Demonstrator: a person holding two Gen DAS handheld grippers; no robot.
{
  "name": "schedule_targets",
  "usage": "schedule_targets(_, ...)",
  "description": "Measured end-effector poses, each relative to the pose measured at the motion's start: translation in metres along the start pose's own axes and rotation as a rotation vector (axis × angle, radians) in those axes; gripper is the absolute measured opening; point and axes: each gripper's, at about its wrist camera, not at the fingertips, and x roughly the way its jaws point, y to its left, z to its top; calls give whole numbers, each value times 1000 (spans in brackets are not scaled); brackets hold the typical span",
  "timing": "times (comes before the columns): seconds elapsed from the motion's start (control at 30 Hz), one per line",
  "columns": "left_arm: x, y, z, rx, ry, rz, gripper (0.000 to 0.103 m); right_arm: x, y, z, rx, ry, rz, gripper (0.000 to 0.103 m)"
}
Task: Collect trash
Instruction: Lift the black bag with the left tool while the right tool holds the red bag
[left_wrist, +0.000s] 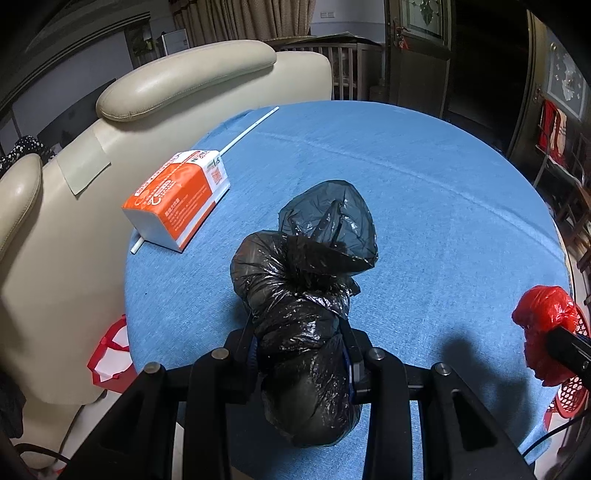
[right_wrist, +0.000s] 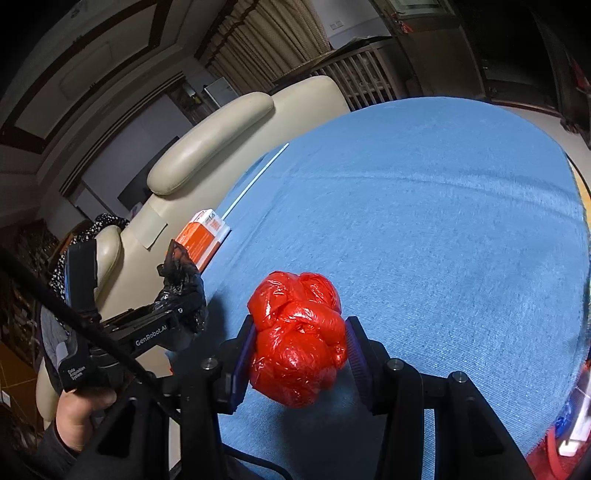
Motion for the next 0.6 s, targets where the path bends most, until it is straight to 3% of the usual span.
schedule_targets(0.6, -4, -9, 2, 48, 41, 68, 37, 7, -29, 0, 78, 31, 76, 50)
